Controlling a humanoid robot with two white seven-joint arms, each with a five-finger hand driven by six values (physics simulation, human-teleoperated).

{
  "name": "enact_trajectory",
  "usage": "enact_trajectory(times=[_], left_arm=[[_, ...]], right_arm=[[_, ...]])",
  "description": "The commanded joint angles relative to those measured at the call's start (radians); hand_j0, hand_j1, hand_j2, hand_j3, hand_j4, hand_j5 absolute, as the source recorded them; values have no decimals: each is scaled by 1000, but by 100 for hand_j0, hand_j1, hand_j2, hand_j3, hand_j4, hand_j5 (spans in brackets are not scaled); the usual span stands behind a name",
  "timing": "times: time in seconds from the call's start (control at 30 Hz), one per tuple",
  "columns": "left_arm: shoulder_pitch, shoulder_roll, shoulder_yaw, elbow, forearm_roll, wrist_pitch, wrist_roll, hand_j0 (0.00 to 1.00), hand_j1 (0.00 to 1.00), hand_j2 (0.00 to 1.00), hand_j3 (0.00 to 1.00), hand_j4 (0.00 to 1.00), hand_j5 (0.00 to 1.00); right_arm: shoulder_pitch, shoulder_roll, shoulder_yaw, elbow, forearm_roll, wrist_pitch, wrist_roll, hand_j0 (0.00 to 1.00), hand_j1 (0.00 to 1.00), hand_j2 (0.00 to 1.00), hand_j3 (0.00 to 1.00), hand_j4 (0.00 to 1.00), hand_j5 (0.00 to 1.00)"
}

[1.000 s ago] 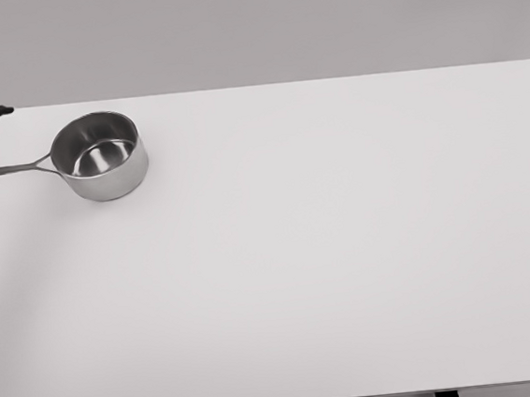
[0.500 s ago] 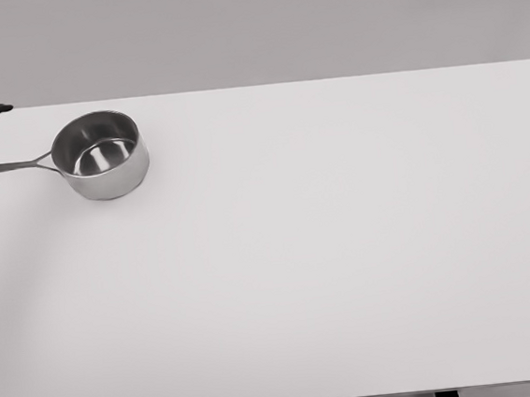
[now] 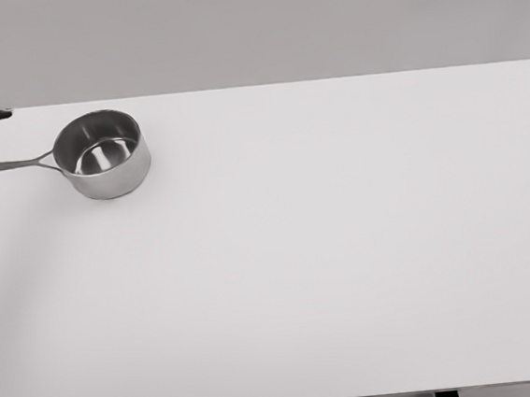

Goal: Rotate pot handle

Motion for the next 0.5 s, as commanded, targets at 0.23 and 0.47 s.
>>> enact_trajectory(times=[0.23,0.47], left_arm=[[175,141,-51,-683,347,1,-12,100,100,100,100,100,100],[207,142,-115,-706,345,1,-10,100,100,100,100,100,100]], right_arm=[[0,0,0,0,0,0,0,100,100,100,100,100,100],[0,0,0,0,0,0,0,100,100,100,100,100,100]])
